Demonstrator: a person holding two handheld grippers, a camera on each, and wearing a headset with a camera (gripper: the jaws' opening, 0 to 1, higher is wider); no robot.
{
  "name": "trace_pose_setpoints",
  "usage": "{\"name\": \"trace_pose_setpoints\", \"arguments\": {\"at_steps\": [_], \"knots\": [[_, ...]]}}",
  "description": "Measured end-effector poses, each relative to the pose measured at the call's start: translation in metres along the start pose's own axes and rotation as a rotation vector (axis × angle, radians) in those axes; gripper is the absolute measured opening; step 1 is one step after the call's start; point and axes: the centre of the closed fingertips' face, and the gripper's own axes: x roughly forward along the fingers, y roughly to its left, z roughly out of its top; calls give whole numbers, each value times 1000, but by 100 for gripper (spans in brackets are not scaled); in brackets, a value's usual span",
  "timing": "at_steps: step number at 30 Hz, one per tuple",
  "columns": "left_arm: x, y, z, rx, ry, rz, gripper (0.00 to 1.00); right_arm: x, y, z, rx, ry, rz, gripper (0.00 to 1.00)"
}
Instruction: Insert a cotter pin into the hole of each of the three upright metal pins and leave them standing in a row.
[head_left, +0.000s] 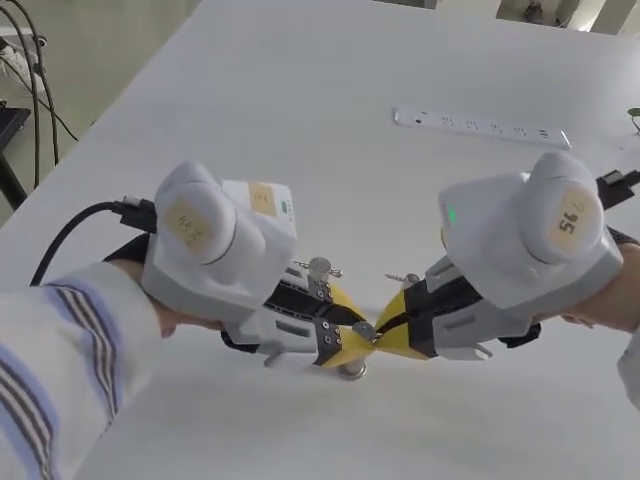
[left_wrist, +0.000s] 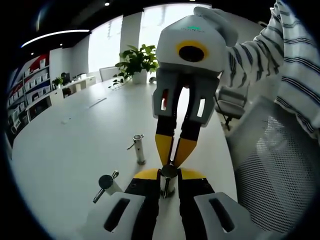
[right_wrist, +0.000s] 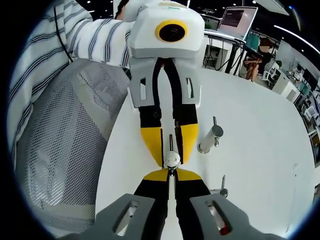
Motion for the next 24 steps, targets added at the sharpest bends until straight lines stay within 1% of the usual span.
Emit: {"name": "trace_pose_setpoints", "arguments": {"at_steps": [3, 4, 5, 7, 8, 10, 11, 13, 15, 18, 19, 20, 22, 24], "knots": [[0, 0, 0, 13, 0, 0, 10, 1, -1, 0, 8, -6, -10, 0], [0, 0, -1, 19, 4, 2, 10, 1, -4, -1, 8, -3, -32, 2], [-1, 0, -2, 18, 6, 4, 10, 1, -4, -2, 6, -3, -38, 5], [-3, 0, -8, -3, 36, 7, 12, 0, -3, -4, 14, -4, -41, 9], [-3, -1, -11, 13, 41, 0, 14, 0, -3, -4, 16, -8, -43, 10], [-6, -1, -15, 21, 55, 6, 19, -1, -2, -4, 35, -16, -45, 10], [-8, -1, -16, 22, 54, 9, 21, -1, -2, -4, 46, -23, -47, 11], [-12, 0, -19, -6, 56, 19, 28, 0, -2, -6, 74, -25, -55, 13], [-14, 2, -23, -4, 58, 30, 38, 1, -2, -7, 82, -35, -69, 15], [-22, -4, -28, -30, 57, 20, 43, 4, -1, -8, 112, -58, -83, 20], [-23, -4, -29, -34, 52, 23, 45, 5, 0, -8, 118, -66, -86, 21], [-25, -4, -30, -46, 32, 37, 48, 8, -1, -7, 132, -80, -98, 22], [-30, -5, -33, -81, 15, 43, 55, 11, 1, -7, 151, -97, -99, 22], [-34, -4, -37, -93, 8, 62, 63, 14, 2, -6, 168, -112, -102, 24]]}}
